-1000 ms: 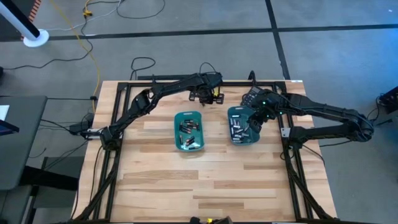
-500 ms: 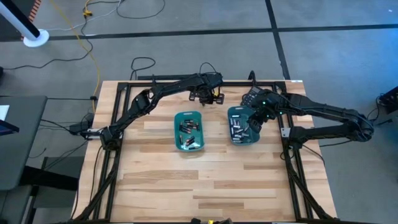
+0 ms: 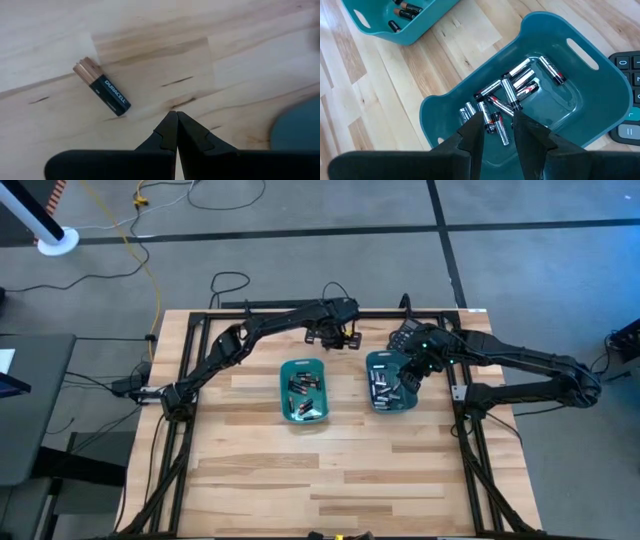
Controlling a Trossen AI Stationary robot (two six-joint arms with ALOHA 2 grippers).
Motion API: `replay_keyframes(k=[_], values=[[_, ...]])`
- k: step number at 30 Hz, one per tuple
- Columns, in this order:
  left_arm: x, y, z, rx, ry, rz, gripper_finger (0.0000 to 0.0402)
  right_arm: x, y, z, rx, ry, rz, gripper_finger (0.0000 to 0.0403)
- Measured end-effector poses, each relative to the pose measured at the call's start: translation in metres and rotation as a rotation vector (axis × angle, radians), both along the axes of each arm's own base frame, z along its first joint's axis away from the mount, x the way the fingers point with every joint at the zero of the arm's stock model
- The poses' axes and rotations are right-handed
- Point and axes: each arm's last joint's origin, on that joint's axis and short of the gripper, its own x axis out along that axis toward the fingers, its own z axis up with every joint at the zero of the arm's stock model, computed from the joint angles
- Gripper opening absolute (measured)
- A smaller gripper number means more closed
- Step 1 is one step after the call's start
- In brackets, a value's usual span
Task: Sort batteries
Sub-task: Put the black battery into the blue bin
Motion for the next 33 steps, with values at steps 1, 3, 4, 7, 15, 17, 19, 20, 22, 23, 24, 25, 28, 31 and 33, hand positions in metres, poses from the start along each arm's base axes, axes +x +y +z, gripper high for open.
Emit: replay_keyframes(k=[1,3,4,7,15,17,19,20,22,23,24,25,28,31,33], values=[[0.000,0.000,0.000,0.000,0.000,0.000,0.0000,0.000,0.000,0.000,0.000,0.000,0.000,0.0122],[0.000,0.000,0.000,0.000,0.000,0.000,0.0000,0.000,0.000,0.000,0.000,0.000,0.000,0.0122],[0.000,0.000,0.000,0.000,0.000,0.000,0.0000,0.000,0.000,0.000,0.000,0.000,0.000,0.0122],[0.000,0.000,0.000,0.000,0.000,0.000,0.0000,0.000,0.000,0.000,0.000,0.000,0.000,0.0122],[-0.005,0.009,0.000,-0.005,0.011,0.021,0.0000,0.000,0.000,0.000,0.000,0.001,0.000,0.0122],[-0.009,0.016,-0.001,-0.005,0.018,0.035,0.0000,0.000,0.000,0.000,0.000,0.002,0.001,0.0122],[-0.014,0.022,-0.001,-0.009,0.029,0.048,0.0000,0.000,0.000,0.000,-0.001,0.002,0.003,0.0122],[-0.016,0.024,-0.001,-0.013,0.036,0.054,0.0000,0.000,0.000,0.000,-0.001,0.002,0.003,0.0122],[-0.019,0.027,-0.002,-0.020,0.051,0.061,0.0000,0.000,0.000,0.000,-0.002,0.003,0.005,0.0122],[-0.020,0.028,-0.002,-0.021,0.053,0.064,0.0000,0.000,0.000,0.000,-0.003,0.003,0.005,0.0122],[-0.020,0.029,-0.002,-0.020,0.052,0.066,0.0000,0.000,0.000,0.000,-0.003,0.003,0.006,0.0122],[-0.020,0.029,-0.002,-0.017,0.052,0.068,0.0000,0.000,0.000,0.000,-0.004,0.003,0.007,0.0122],[-0.020,0.030,-0.001,0.009,0.062,0.067,0.0000,0.000,0.000,0.000,-0.005,0.004,0.009,0.0122],[-0.018,0.031,-0.008,0.025,0.076,0.064,0.0000,0.000,0.000,0.000,-0.007,0.001,0.009,0.0122],[-0.018,0.030,-0.016,0.008,0.100,0.061,0.0000,0.000,0.000,0.000,-0.010,0.000,0.013,0.0122]])
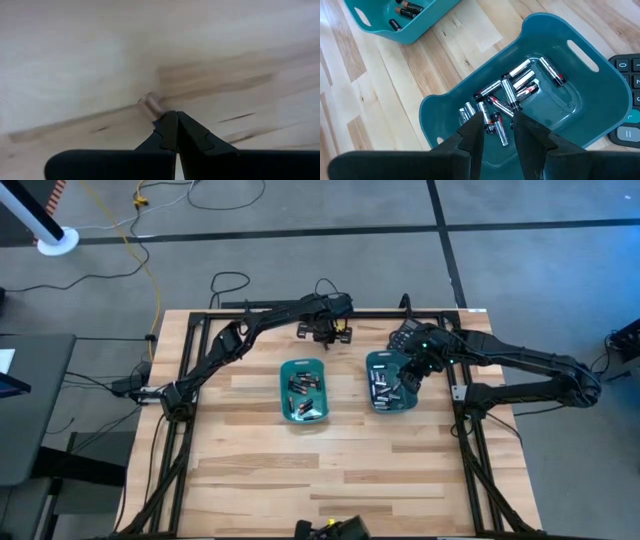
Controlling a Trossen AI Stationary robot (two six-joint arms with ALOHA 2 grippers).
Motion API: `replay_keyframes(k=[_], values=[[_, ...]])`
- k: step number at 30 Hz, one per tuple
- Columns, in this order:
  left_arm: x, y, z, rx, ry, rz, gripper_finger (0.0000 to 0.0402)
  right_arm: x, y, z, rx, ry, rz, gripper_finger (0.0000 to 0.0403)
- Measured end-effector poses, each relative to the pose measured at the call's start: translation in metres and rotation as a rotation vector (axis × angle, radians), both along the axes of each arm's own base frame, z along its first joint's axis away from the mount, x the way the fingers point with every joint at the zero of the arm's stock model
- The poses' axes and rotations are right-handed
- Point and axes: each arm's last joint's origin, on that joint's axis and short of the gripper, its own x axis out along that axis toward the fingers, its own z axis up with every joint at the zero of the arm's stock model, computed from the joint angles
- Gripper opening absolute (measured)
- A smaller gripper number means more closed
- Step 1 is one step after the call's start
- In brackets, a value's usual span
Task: Sort batteries
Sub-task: Put the black battery into the blue bin
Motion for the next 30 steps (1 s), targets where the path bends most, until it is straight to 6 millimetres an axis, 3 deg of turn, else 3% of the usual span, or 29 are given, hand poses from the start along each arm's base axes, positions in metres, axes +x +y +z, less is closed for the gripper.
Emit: replay_keyframes(k=[16,22,30], values=[[0.005,-0.007,0.000,0.008,-0.007,-0.015,0.0000,0.000,0.000,0.000,-0.007,0.000,0.007,0.0122],[0.017,-0.025,0.008,0.024,-0.030,-0.062,0.0000,0.000,0.000,0.000,-0.008,0.000,0.008,0.0122],[0.037,-0.068,0.016,0.043,-0.056,-0.177,0.0000,0.000,0.000,0.000,-0.007,-0.001,0.007,0.0122]])
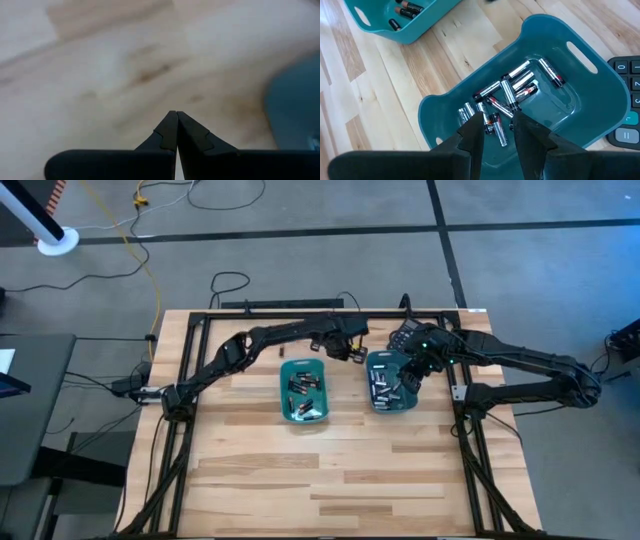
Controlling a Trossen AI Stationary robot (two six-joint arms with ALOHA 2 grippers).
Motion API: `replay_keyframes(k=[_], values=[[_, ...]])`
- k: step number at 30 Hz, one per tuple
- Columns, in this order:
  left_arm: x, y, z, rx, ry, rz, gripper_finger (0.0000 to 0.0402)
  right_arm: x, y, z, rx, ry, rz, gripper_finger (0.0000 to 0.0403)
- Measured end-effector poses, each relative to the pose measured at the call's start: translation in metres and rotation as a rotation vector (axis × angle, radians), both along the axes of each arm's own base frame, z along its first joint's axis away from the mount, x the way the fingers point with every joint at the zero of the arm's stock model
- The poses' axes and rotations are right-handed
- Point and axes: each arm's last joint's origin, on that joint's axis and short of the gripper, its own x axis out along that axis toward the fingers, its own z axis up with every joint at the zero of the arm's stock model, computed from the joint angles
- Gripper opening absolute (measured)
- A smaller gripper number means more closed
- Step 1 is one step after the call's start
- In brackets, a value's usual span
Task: Sort batteries
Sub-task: Put the black battery into the blue bin
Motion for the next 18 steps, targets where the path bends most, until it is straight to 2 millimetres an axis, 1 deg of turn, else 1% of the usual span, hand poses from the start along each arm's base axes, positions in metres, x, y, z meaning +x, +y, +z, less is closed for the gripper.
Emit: replay_keyframes(k=[3,13,15,18], values=[[0.007,-0.022,0.002,0.009,-0.001,-0.067,0.0000,0.000,0.000,0.000,0.000,0.000,0.000,0.0122],[0.029,-0.110,0.003,0.046,-0.021,-0.322,0.0000,0.004,-0.001,0.002,-0.015,-0.042,0.001,0.0122],[0.031,-0.125,0.003,0.048,-0.024,-0.352,0.0000,0.005,-0.001,0.004,-0.006,-0.062,-0.020,0.0122],[0.032,-0.139,0.003,0.056,-0.018,-0.396,0.0000,0.007,-0.002,0.005,0.009,-0.087,-0.051,0.0122]])
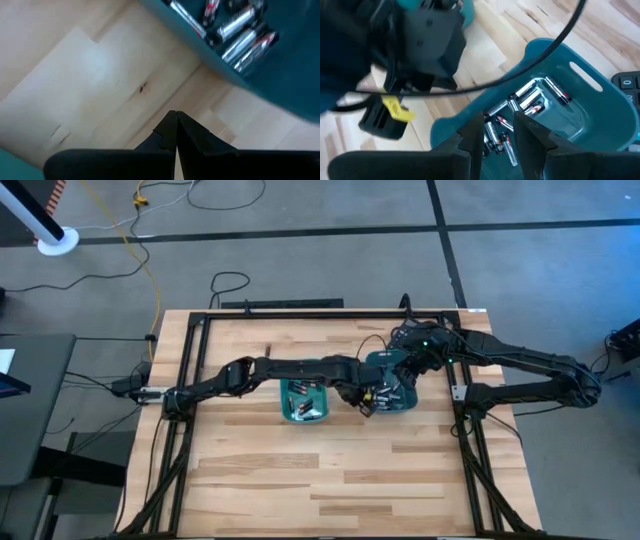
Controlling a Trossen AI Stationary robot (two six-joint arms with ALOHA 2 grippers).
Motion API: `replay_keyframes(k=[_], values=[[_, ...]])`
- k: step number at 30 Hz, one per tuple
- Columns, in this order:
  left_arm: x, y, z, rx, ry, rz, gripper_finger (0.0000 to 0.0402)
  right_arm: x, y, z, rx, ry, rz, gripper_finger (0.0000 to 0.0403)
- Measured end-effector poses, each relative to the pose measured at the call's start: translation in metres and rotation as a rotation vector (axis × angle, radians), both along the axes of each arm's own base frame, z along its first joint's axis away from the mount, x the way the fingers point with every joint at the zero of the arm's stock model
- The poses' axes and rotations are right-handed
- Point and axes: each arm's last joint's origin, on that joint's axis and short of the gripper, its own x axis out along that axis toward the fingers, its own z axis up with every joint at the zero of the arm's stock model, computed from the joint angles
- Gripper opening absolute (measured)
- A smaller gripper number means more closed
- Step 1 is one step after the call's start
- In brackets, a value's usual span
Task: Sort batteries
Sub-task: Put the black battery into the blue bin
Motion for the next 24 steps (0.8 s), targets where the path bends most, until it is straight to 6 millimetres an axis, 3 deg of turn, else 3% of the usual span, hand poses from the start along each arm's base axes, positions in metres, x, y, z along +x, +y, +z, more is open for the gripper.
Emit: replay_keyframes(k=[7,14,20,24], values=[[-0.016,-0.030,0.007,0.166,0.143,-0.031,0.0000,0.007,-0.001,0.006,0.010,-0.098,-0.041,0.0122],[-0.044,-0.055,0.025,0.340,0.269,-0.076,0.0000,0.024,0.003,0.024,0.011,-0.339,-0.062,0.0122],[-0.090,-0.058,0.029,0.362,0.289,-0.044,0.0000,0.033,0.010,0.030,0.032,-0.388,-0.115,0.0122],[-0.143,-0.058,0.036,0.327,0.158,0.027,0.0000,0.042,0.017,0.029,0.055,-0.371,-0.116,0.0122]])
